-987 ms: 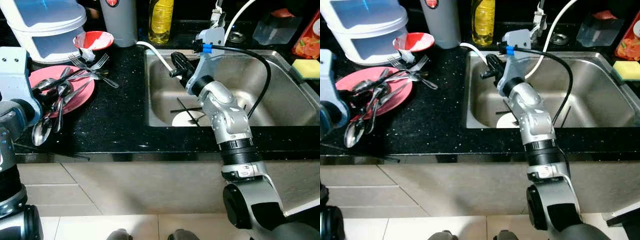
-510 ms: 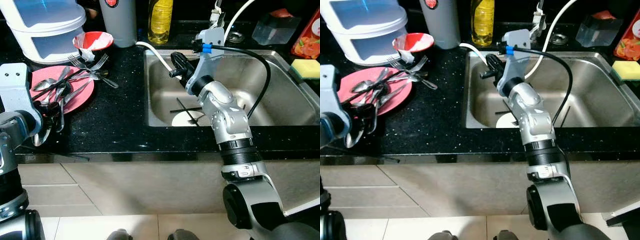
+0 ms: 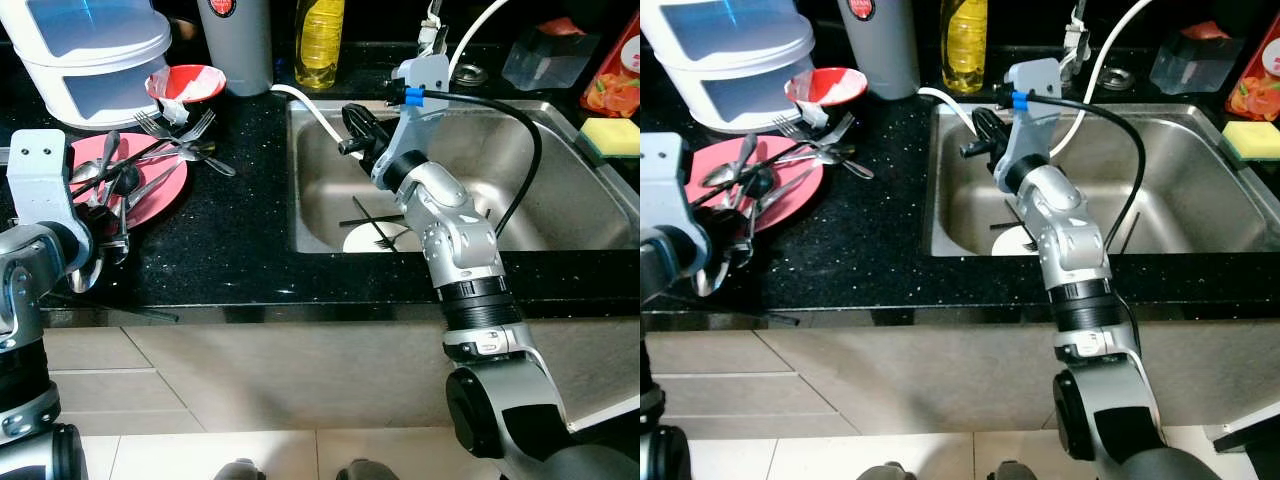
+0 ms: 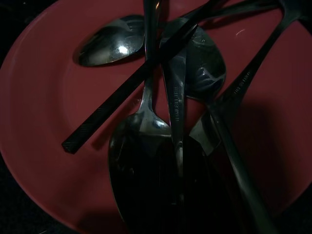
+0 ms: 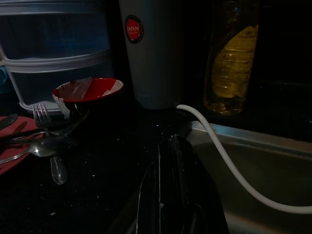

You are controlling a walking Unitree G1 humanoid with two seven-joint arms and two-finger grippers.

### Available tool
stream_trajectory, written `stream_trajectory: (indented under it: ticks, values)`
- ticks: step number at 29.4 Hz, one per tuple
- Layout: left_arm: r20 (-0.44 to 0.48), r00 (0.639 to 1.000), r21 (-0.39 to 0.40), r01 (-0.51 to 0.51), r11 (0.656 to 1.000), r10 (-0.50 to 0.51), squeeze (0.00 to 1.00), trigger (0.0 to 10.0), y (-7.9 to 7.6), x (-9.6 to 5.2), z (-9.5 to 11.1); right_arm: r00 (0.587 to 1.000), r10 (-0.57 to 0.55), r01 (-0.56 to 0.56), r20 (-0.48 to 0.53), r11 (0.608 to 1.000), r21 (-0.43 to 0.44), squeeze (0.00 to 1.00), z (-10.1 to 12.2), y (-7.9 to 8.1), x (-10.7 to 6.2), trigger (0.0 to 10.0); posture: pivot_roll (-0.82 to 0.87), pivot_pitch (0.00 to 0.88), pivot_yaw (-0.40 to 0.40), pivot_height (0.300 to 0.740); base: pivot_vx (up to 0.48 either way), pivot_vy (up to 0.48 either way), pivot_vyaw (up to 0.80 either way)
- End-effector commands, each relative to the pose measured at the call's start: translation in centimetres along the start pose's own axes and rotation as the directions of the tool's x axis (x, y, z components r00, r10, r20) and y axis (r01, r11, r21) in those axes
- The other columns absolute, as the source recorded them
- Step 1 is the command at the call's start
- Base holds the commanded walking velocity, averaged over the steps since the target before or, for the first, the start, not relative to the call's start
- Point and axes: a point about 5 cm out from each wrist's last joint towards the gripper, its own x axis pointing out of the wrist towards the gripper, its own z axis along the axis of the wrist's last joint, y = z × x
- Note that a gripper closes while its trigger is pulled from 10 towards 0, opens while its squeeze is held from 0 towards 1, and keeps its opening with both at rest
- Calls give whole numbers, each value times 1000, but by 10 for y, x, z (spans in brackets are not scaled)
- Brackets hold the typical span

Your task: Kitchen organization

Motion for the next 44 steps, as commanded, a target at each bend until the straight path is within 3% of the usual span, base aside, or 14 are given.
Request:
stream_trajectory:
  ticks: [1,2,4,5,8,12,18,26,34,35,36,39,40,44]
  values:
    - [42,999,9,5,1000,-5,0,3765,-1,0,5,1000,3,-3,2,1000,1,0,0,1,0,10000,143,32,5,740,0,0,0]
    - [89,996,16,10,1000,-12,0,8549,-2,-2,11,1000,4,-4,3,1000,1,0,1,1,0,10000,143,32,5,740,0,0,0]
    - [147,989,28,16,999,-20,0,8549,-4,-5,20,1000,4,-4,3,1000,1,0,1,1,0,10000,143,32,5,740,0,0,0]
    - [228,972,51,46,998,-56,0,10000,-12,-11,34,1000,6,-6,3,1000,1,0,1,1,1,10000,142,25,0,740,0,0,0]
    - [363,918,113,126,986,-159,0,10000,-33,-23,63,1000,8,-8,5,1000,-1,0,1,1,1,10000,142,17,-3,740,0,0,0]
    - [406,879,158,203,966,-251,0,10000,-55,-25,83,1000,8,-8,9,1000,-2,0,3,1,3,10000,142,11,-7,740,0,0,0]
    - [400,838,196,318,928,-371,0,10000,-103,7,114,999,-22,23,31,1000,-20,0,10,-6,5,10000,120,15,5,740,0,0,0]
    - [235,801,225,507,832,-551,0,10000,-186,45,92,965,-256,259,59,965,-40,0,21,-51,-11,10000,45,27,51,740,0,0,0]
    - [152,746,203,619,759,-649,0,10000,-232,55,70,952,-299,303,64,952,-47,0,21,-59,-18,10000,22,29,62,740,0,0,0]
    - [154,752,217,607,764,-641,220,10000,-234,56,69,952,-298,301,63,952,-47,0,21,-58,-18,10000,19,31,64,740,0,0,0]
    - [161,750,224,605,764,-641,1000,10000,-236,57,70,953,-297,300,63,953,-46,0,21,-56,-18,10000,16,33,68,740,0,0,0]
    - [189,738,228,609,760,-648,1000,10000,-235,58,76,954,-295,297,63,954,-41,0,20,-53,-18,10000,17,36,69,740,0,0,0]
    - [214,742,242,590,770,-635,0,10000,-230,57,81,954,-294,297,62,954,-40,0,20,-53,-18,10000,18,39,68,740,0,0,0]
    - [271,755,258,541,800,-598,0,10000,-218,55,92,954,-295,297,60,954,-39,0,19,-53,-20,10000,25,43,67,740,0,0,0]
